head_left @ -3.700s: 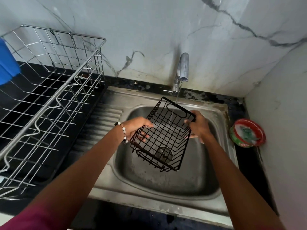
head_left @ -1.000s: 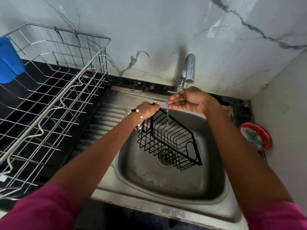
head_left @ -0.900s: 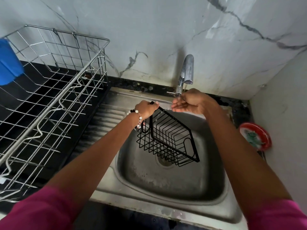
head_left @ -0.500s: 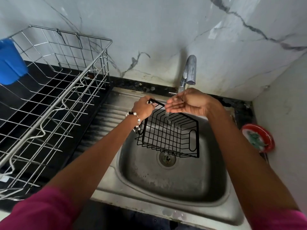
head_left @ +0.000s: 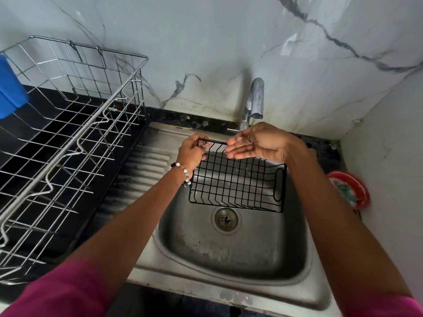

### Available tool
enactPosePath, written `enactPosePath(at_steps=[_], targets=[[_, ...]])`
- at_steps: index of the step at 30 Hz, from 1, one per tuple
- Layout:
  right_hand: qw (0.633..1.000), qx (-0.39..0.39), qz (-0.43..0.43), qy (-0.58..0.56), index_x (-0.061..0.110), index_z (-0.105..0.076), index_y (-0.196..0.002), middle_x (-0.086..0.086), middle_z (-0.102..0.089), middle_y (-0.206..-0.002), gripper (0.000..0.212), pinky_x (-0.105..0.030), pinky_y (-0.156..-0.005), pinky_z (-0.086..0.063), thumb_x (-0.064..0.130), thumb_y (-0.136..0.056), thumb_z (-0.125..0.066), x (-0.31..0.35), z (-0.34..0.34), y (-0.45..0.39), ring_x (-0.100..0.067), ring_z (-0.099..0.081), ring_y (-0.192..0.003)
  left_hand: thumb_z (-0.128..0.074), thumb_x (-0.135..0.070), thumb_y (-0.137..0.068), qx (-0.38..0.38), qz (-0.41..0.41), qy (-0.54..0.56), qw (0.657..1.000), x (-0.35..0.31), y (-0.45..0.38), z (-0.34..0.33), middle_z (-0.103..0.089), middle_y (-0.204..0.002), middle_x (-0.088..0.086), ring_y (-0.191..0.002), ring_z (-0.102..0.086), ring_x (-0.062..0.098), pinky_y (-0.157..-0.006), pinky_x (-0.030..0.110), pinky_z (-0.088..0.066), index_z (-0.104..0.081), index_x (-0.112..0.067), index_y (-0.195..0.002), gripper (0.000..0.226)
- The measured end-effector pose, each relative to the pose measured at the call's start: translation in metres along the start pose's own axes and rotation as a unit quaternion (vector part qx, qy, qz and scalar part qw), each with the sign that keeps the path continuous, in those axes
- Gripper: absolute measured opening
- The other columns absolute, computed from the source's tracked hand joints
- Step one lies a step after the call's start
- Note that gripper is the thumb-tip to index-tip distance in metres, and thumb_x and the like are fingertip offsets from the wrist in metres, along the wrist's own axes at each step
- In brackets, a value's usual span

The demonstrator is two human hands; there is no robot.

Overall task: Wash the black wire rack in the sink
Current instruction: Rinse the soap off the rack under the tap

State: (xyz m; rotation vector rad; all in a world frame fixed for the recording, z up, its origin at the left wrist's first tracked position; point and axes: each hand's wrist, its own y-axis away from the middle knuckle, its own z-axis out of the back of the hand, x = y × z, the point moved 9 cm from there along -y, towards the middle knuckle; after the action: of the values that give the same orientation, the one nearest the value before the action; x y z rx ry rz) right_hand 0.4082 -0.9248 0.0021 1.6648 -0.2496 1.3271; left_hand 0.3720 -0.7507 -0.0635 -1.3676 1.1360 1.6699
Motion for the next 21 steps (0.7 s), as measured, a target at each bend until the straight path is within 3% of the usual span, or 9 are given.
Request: enactPosePath(at_steps=[2,4,5,8,12,16,18,20,21], targets=[[0.999,-0.019,-0.011,0.042,-0.009,-0.062,-0.107,-0.026,-0.069,-0.104,0.023,-0.038,-0.082,-0.058,-0.004,-0.097,-0.041,-0.003,0.003,0.001,-0.033,-0.070,-0.095,-0.045,0.013,-0.089,-0.002,0.001,0.012,1.000,0.002,0.000,0.000,-0.065,-0.093,0.000,-0.089,-0.059,0.019,-0.081,0.046,-0.055,-0.064,-0.020,-0.086,0.038],[0.989,-0.087,-0.012,0.123,-0.009,-0.062,-0.102,-0.027,-0.067,-0.105,0.022,-0.039,-0.083,-0.057,-0.003,-0.097,-0.042,-0.004,0.016,0.000,-0.034,-0.069,-0.094,-0.044,0.013,-0.090,-0.010,0.003,0.027,1.000,0.002,0.002,0.002,-0.066,-0.097,0.003,-0.089,-0.059,0.021,-0.070,0.035,-0.057,-0.063,-0.018,-0.087,0.036],[0.988,-0.091,-0.011,0.126,-0.009,-0.061,-0.102,-0.027,-0.066,-0.105,0.022,-0.041,-0.085,-0.057,-0.003,-0.097,-0.042,-0.005,0.017,-0.001,-0.034,-0.068,-0.094,-0.044,0.013,-0.090,-0.014,0.003,0.037,0.999,0.002,0.003,0.003,-0.066,-0.097,0.005,-0.088,-0.059,0.022,-0.066,0.031,-0.056,-0.062,-0.017,-0.087,0.035],[0.999,-0.032,-0.006,0.013,-0.009,-0.061,-0.109,-0.025,-0.069,-0.104,0.024,-0.041,-0.086,-0.057,-0.003,-0.098,-0.040,-0.005,0.004,-0.001,-0.033,-0.070,-0.097,-0.044,0.015,-0.088,-0.027,0.007,0.063,0.998,0.006,0.001,0.005,-0.066,-0.094,0.004,-0.089,-0.056,0.023,-0.079,0.044,-0.054,-0.063,-0.017,-0.085,0.037],[0.991,-0.123,-0.005,0.059,-0.011,-0.061,-0.105,-0.027,-0.067,-0.106,0.023,-0.038,-0.081,-0.059,-0.004,-0.096,-0.041,-0.004,0.020,-0.001,-0.032,-0.070,-0.092,-0.046,0.011,-0.090,-0.043,0.019,0.068,0.997,0.008,0.003,0.010,-0.066,-0.098,0.004,-0.090,-0.058,0.021,-0.071,0.037,-0.056,-0.065,-0.020,-0.086,0.037],[0.999,-0.009,0.022,-0.042,-0.009,-0.062,-0.109,-0.025,-0.069,-0.105,0.024,-0.038,-0.083,-0.058,-0.003,-0.097,-0.041,0.009,-0.003,0.000,-0.032,-0.070,-0.097,-0.046,0.013,-0.088,-0.048,0.017,0.073,0.996,0.007,0.002,0.012,-0.068,-0.092,0.001,-0.093,-0.061,0.026,-0.083,0.048,-0.054,-0.065,-0.018,-0.085,0.036],[0.999,-0.039,0.013,0.010,-0.011,-0.061,-0.109,-0.025,-0.069,-0.104,0.025,-0.038,-0.083,-0.058,-0.003,-0.097,-0.040,0.010,0.002,0.000,-0.031,-0.070,-0.096,-0.046,0.012,-0.089,-0.048,0.016,0.074,0.996,0.004,0.004,0.012,-0.068,-0.095,0.001,-0.095,-0.063,0.033,-0.066,0.037,-0.059,-0.065,-0.020,-0.085,0.037],[0.988,-0.116,0.007,0.104,-0.012,-0.061,-0.104,-0.027,-0.067,-0.105,0.023,-0.036,-0.080,-0.059,-0.003,-0.096,-0.041,0.008,0.016,-0.002,-0.031,-0.070,-0.091,-0.043,0.012,-0.090,-0.052,0.016,0.080,0.995,0.000,0.008,0.012,-0.066,-0.096,0.001,-0.090,-0.059,0.031,-0.043,0.018,-0.047,-0.062,-0.019,-0.085,0.037],[0.988,-0.114,0.010,0.106,-0.012,-0.061,-0.103,-0.028,-0.067,-0.105,0.023,-0.037,-0.079,-0.059,-0.003,-0.096,-0.041,0.008,0.015,-0.002,-0.031,-0.070,-0.091,-0.041,0.012,-0.091,-0.056,0.016,0.087,0.995,-0.001,0.008,0.012,-0.066,-0.098,0.002,-0.088,-0.058,0.030,-0.039,0.014,-0.042,-0.061,-0.019,-0.085,0.038]])
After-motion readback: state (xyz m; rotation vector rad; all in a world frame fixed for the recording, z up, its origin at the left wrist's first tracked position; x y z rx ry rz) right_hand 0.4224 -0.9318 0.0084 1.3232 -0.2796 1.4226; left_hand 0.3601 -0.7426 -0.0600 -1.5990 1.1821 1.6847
